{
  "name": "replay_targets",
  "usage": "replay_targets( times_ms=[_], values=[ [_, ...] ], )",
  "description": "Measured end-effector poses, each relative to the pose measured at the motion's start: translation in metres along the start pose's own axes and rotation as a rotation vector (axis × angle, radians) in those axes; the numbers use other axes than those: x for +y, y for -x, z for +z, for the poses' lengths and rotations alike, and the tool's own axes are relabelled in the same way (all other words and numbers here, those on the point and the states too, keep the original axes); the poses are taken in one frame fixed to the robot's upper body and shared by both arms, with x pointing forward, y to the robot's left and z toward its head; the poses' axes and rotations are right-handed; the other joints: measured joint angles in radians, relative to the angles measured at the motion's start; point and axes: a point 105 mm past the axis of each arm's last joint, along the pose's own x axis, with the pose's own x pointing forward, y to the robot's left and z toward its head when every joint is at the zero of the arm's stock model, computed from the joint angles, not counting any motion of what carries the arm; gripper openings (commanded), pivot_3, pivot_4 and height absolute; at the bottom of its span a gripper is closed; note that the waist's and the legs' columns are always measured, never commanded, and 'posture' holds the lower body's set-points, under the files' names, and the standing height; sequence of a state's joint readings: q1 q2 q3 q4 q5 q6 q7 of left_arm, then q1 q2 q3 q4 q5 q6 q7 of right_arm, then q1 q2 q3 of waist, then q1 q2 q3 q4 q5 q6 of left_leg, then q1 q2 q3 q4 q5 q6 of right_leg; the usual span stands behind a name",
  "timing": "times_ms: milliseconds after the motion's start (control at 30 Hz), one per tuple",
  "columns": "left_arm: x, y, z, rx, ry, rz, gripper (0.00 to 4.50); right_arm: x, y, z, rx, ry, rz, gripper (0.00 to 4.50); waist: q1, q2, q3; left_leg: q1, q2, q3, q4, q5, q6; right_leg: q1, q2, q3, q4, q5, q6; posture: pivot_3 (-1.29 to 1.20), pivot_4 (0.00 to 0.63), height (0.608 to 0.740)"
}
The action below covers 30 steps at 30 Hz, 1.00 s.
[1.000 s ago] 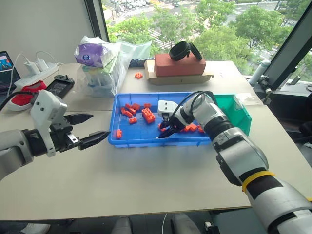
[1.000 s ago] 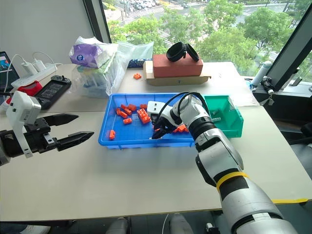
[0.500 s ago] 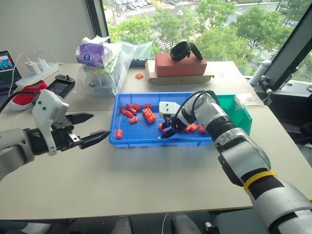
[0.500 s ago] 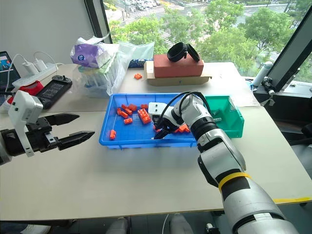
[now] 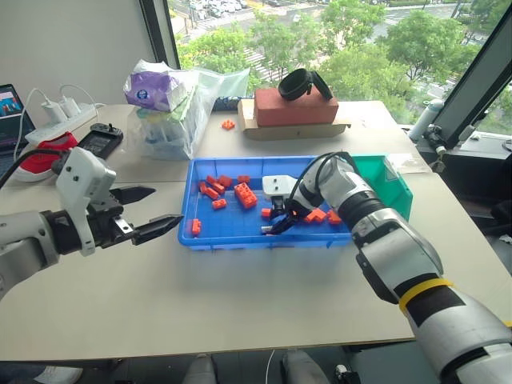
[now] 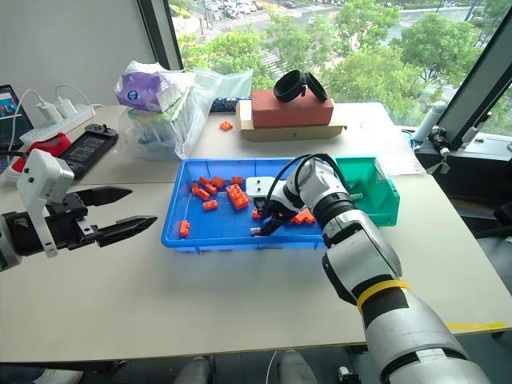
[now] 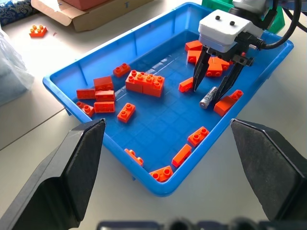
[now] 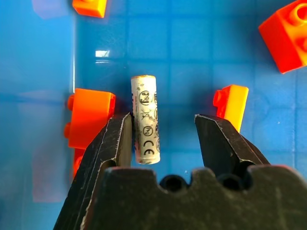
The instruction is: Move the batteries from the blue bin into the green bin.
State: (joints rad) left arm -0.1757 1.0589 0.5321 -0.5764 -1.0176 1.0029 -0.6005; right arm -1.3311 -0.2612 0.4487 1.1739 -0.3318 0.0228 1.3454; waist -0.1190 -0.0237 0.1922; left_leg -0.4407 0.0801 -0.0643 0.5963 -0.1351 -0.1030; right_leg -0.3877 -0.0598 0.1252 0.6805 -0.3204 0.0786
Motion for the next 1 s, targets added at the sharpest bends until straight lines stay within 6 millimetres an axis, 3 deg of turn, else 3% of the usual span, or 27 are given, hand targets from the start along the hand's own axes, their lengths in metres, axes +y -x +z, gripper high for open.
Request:
replay_targets(
  times_ms=[100, 133, 533, 667, 767, 867, 1000],
  values=[
    [0.0, 0.0, -0.001, 0.002, 0.002, 0.0, 4.5, -0.001, 0.001, -0.001, -0.002, -0.009, -0.005, 0.35, 0.0, 0.0, 0.0, 0.0, 0.0, 0.0, 0.0, 0.0, 0.0, 0.0, 0.0, 0.0, 0.0, 0.0, 0.0, 0.0, 0.15, 0.74],
    [0.0, 0.0, -0.001, 0.002, 0.002, 0.0, 4.5, -0.001, 0.001, -0.002, -0.004, -0.012, -0.006, 0.25, 0.0, 0.0, 0.0, 0.0, 0.0, 0.0, 0.0, 0.0, 0.0, 0.0, 0.0, 0.0, 0.0, 0.0, 0.0, 0.0, 0.15, 0.74],
    [0.001, -0.011, 0.024, -0.069, -0.036, -0.035, 4.5, -0.007, 0.012, -0.002, -0.12, -0.129, -0.052, 0.25, 0.001, 0.0, 0.0, 0.0, 0.0, 0.0, 0.0, 0.001, -0.002, 0.0, 0.0, 0.0, 0.0, 0.0, 0.0, 0.0, 0.15, 0.74],
    [-0.006, -0.02, 0.016, -0.054, -0.009, -0.085, 4.5, -0.022, 0.048, 0.002, -0.224, -0.19, -0.153, 0.25, 0.005, 0.0, 0.0, -0.001, 0.0, 0.0, 0.0, 0.001, -0.002, 0.0, 0.0, 0.0, 0.0, 0.0, 0.0, 0.0, 0.15, 0.74],
    [-0.011, -0.03, 0.016, -0.061, 0.004, -0.128, 4.5, -0.037, 0.087, -0.008, -0.221, -0.213, -0.296, 0.25, 0.014, 0.0, 0.0, -0.001, 0.0, 0.0, -0.001, 0.001, -0.002, 0.0, 0.0, 0.0, -0.001, 0.0, 0.0, 0.0, 0.15, 0.74],
    [-0.015, -0.04, 0.022, -0.092, -0.012, -0.163, 4.5, -0.046, 0.114, -0.027, -0.191, -0.26, -0.422, 0.25, 0.023, 0.0, 0.0, -0.001, -0.001, 0.0, 0.0, 0.001, -0.002, 0.0, 0.0, 0.0, -0.001, 0.0, 0.0, 0.0, 0.15, 0.74],
    [-0.019, -0.051, 0.026, -0.1, -0.026, -0.208, 4.5, -0.053, 0.152, -0.07, -0.088, -0.369, -0.63, 0.25, 0.025, 0.0, 0.0, -0.002, -0.001, 0.0, -0.001, 0.001, -0.002, -0.001, -0.001, 0.001, -0.002, 0.0, 0.0, 0.0, 0.15, 0.74]
  ],
)
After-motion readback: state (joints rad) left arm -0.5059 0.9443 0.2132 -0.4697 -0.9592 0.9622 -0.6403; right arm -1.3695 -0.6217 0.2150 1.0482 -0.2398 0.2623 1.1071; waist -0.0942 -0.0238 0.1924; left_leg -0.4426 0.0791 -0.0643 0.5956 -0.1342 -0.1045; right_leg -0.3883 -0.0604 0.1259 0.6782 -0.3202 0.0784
